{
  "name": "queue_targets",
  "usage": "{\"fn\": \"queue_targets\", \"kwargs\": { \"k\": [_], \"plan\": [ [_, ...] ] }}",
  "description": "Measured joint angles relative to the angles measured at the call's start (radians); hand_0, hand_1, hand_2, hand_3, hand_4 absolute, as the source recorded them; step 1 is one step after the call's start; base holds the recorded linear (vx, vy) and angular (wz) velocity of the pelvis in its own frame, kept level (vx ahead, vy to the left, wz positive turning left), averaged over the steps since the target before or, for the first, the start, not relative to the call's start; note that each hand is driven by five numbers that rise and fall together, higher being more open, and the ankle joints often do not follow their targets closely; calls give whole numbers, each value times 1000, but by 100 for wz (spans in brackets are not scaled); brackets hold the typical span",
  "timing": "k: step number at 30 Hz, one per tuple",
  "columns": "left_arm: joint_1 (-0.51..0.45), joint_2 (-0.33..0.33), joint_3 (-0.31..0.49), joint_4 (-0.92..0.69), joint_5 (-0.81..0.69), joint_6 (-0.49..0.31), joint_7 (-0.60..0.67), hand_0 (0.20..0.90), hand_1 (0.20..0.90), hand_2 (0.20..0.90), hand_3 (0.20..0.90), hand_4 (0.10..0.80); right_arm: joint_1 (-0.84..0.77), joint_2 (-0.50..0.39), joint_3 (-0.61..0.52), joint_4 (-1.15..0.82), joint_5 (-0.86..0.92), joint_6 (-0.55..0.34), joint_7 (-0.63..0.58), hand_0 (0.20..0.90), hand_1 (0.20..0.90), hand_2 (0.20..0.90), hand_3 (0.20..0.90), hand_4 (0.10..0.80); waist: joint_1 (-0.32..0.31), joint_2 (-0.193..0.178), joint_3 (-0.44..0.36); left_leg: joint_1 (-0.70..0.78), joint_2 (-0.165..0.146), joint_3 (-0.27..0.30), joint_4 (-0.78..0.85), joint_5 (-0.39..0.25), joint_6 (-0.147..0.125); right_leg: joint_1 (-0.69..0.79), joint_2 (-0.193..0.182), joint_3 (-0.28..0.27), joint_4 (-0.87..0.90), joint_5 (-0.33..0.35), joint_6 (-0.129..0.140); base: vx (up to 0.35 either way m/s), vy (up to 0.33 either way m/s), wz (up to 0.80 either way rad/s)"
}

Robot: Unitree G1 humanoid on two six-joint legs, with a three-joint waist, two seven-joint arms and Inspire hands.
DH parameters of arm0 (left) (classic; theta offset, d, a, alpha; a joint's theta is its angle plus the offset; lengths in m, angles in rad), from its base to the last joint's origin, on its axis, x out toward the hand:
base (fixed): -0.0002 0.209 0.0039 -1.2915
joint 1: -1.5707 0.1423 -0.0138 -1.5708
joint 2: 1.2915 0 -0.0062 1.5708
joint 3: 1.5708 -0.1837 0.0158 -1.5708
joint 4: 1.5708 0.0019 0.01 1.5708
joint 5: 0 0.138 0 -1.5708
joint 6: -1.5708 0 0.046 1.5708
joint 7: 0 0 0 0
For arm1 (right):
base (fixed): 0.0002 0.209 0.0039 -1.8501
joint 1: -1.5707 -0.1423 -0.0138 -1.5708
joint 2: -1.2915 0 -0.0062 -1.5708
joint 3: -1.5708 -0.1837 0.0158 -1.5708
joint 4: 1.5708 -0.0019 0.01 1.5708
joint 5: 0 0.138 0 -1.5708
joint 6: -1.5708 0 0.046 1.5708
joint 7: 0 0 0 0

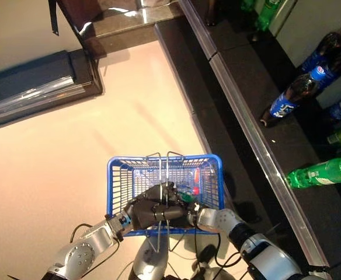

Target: Pick up the drink and place into the basket.

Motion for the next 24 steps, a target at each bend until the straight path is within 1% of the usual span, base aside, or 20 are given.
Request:
{"fn": "queue_targets", "kwargs": {
  "k": [2,3,6,7,10,15,17,20,21,23,24],
  "plan": [
    [0,1,0,0,0,0,0,300,300,300,200,100,0,4,0,0,0,-2,2,900,900,900,900,800,1,-5,0,0,0,0,0,0,0,0,0,0,0,0,-1,9,-18,0],
    [0,2,1,0,0,0,0,300,300,300,200,100,1,10,0,0,0,-4,5,900,900,900,900,800,1,-17,-1,0,0,-1,0,-1,0,0,0,0,0,1,-2,17,-34,0],
    [0,10,5,0,0,0,0,300,300,300,200,100,2,16,7,-2,-4,-16,13,900,900,900,900,800,2,-34,-1,-1,1,-4,0,-2,-1,-1,0,0,2,0,-4,9,-14,0],
    [0,15,10,0,0,0,0,300,300,300,200,100,9,17,20,-13,-5,-40,16,900,900,900,900,800,3,-44,1,-1,1,-4,0,-3,-1,-2,0,0,4,-1,-5,0,0,0],
    [0,20,14,0,0,0,0,300,300,300,200,100,36,13,22,-46,-5,-79,20,900,900,900,900,800,3,-50,1,-6,0,-3,1,-2,-1,-8,-1,4,8,1,-1,21,-35,3],
    [6,18,53,0,0,2,4,300,300,300,200,100,142,-30,24,-227,-6,-151,21,900,900,900,900,800,-6,-70,11,-11,2,-3,7,-2,-1,-11,2,5,9,0,-2,3,-26,0],
    [30,5,89,0,0,2,5,300,300,300,200,100,209,-52,23,-343,-6,-181,35,900,900,900,900,800,-10,-82,16,-11,3,0,7,-3,-1,-11,1,8,9,0,-2,0,-5,-3],
    [54,-5,130,2,0,2,11,300,300,300,200,100,249,-66,12,-410,-10,-217,37,900,900,900,900,800,-24,-99,23,-11,10,5,11,-7,-5,-13,6,16,11,0,-5,-4,-15,-7],
    [64,-6,142,3,0,1,12,300,300,300,200,100,257,-68,5,-424,-14,-220,37,900,900,900,900,800,-28,-104,25,-11,12,8,15,-10,-6,-15,8,23,12,0,-6,3,-13,-10],
    [84,-33,177,25,2,-1,12,300,300,300,200,100,310,-88,-17,-497,-50,-239,55,900,900,900,900,800,-37,-109,24,-12,15,14,18,-12,-7,-17,6,65,13,-1,-7,9,2,-9],
    [89,-39,191,35,6,-4,12,300,300,300,200,100,328,-93,-28,-520,-61,-241,65,900,900,900,900,800,-40,-109,24,-12,16,15,18,-12,-7,-17,8,71,13,-1,-7,6,19,-8]
  ]
}}
